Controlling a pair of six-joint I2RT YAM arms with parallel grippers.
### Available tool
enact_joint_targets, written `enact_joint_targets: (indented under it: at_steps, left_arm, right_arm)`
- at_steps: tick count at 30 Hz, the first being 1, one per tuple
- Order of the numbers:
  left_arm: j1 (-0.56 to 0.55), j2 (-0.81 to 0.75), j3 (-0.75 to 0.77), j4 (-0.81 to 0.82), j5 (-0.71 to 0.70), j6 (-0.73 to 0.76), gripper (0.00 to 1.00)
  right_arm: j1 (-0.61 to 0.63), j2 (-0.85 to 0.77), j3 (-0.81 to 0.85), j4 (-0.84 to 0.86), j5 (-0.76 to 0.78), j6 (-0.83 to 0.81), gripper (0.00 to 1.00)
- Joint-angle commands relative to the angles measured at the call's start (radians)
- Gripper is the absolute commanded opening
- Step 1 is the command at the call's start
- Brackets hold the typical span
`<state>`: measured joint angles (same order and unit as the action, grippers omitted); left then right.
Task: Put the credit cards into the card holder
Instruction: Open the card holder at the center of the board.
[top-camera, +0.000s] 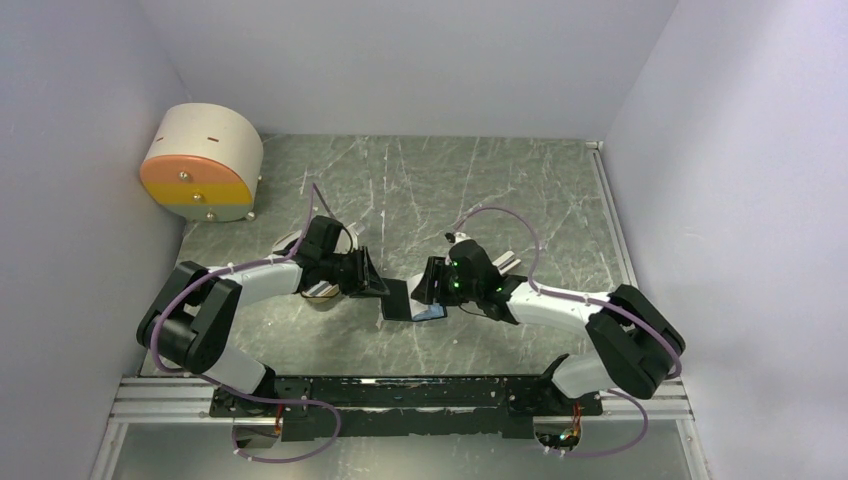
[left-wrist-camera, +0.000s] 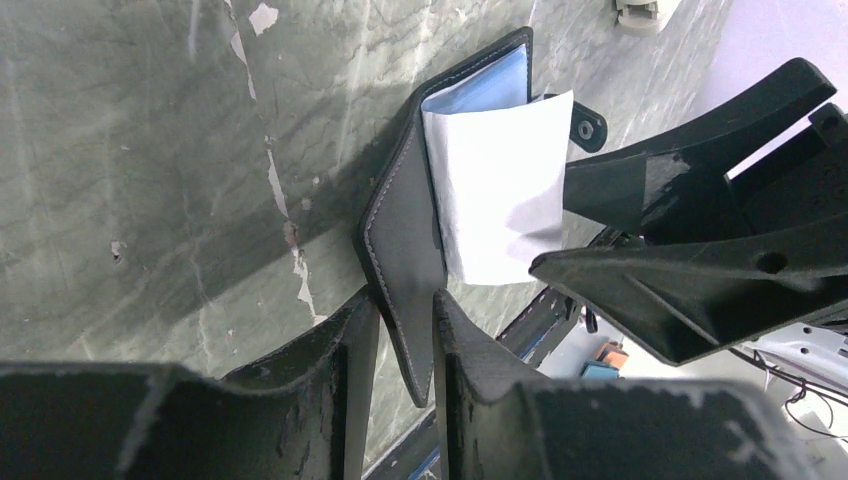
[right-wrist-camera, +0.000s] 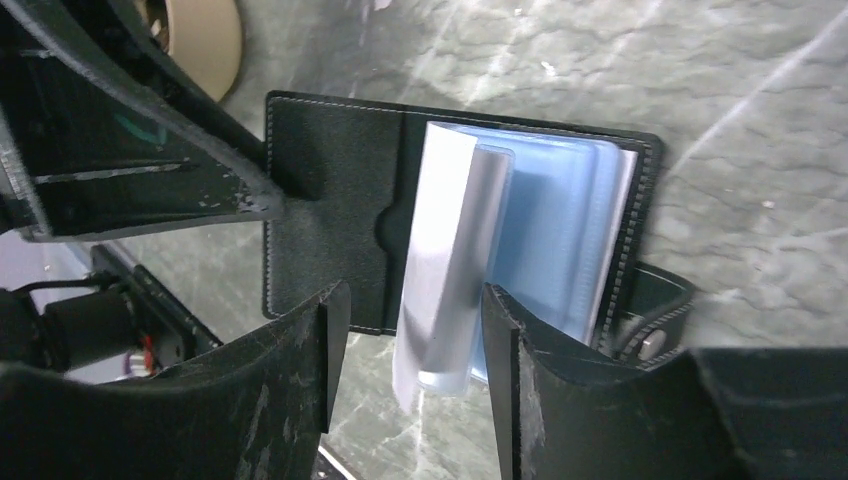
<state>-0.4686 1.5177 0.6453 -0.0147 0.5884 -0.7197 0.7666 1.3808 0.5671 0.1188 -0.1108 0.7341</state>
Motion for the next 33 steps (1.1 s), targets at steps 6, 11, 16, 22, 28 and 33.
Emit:
enact_joint_targets:
  at_steps: [6, 11, 16, 22, 28, 33]
  left_arm:
    - [-0.01, 0.007, 0.029, -0.02, -0.021, 0.024, 0.2]
    - [-0.01, 0.004, 0.034, -0.039, -0.028, 0.034, 0.12]
    - [-0.01, -0.012, 0.042, -0.066, -0.035, 0.05, 0.09]
    - [-0.01, -0.012, 0.042, -0.085, -0.041, 0.06, 0.09]
    - [-0.01, -0.019, 0.05, -0.118, -0.068, 0.073, 0.09]
    - [-0.01, -0.05, 0.057, -0.137, -0.082, 0.067, 0.16]
  right_arm:
    - [-0.006, 0.043, 0.027, 0.173, -0.213, 0.034, 0.56]
    - [-0.01, 0.013, 0.04, 0.104, -0.185, -0.011, 0.56]
    - [-0.017, -0.043, 0.069, -0.066, -0.024, -0.104, 0.56]
    - [-0.033, -0.081, 0.07, -0.149, 0.057, -0.158, 0.56]
    - [-0.051, -0.076, 0.051, -0.116, 0.022, -0.153, 0.54]
    - [-0.051, -0.068, 0.053, -0.076, -0.016, -0.138, 0.55]
